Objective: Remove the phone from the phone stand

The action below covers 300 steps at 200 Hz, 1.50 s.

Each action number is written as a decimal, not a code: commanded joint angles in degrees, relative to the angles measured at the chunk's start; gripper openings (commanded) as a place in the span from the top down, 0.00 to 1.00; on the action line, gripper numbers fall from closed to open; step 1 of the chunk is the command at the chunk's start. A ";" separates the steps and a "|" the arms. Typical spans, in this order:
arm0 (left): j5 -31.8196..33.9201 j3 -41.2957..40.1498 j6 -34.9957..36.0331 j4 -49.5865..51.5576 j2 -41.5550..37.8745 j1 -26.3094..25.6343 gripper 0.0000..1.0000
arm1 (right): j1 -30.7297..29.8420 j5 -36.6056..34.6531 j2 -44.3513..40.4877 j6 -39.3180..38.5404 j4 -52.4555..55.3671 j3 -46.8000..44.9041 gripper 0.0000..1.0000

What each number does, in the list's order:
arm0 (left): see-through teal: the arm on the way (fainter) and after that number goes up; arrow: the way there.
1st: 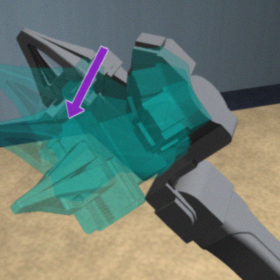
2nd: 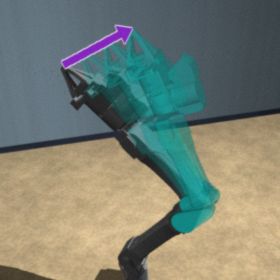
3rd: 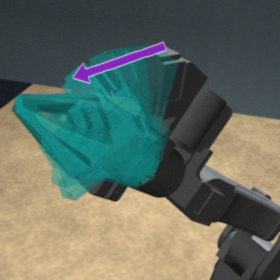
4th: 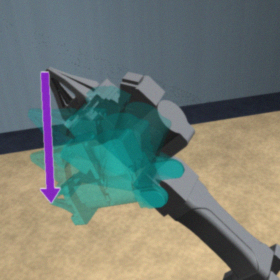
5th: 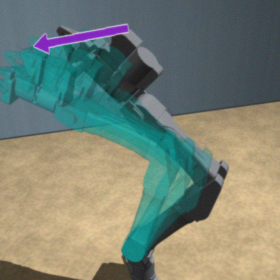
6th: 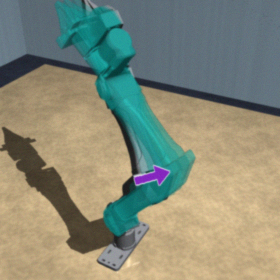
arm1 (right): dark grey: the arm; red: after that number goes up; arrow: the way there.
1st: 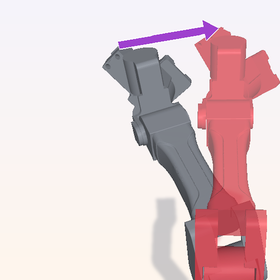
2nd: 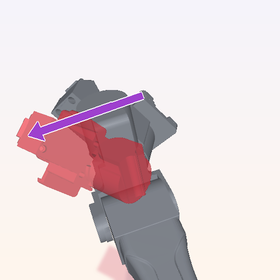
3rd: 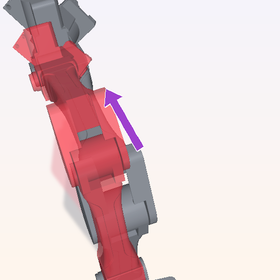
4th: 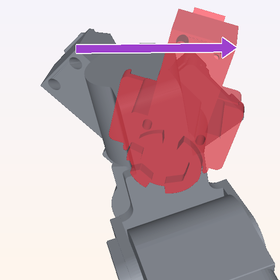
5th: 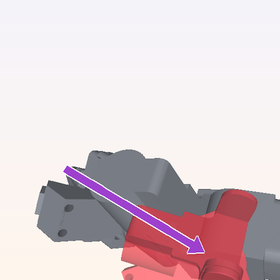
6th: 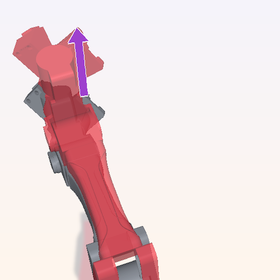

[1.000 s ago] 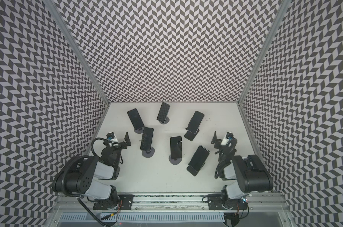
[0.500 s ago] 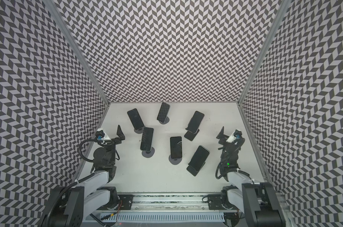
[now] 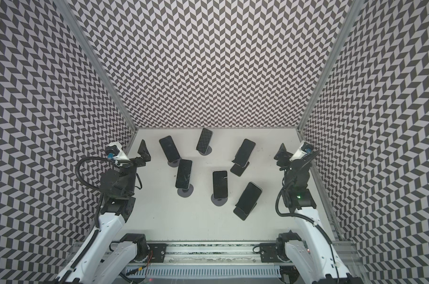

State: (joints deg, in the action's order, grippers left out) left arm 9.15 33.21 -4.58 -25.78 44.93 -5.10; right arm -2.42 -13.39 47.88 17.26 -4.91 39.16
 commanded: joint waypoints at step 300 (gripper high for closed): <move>-30.01 22.49 -8.08 57.86 -11.17 -20.34 0.00 | -53.28 0.94 19.79 18.97 46.12 39.37 0.22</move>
State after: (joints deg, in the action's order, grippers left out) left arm -16.80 56.77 -16.25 29.69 34.65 -25.10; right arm -52.88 -5.58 65.54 33.76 38.68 76.42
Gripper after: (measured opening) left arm 0.989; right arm 0.780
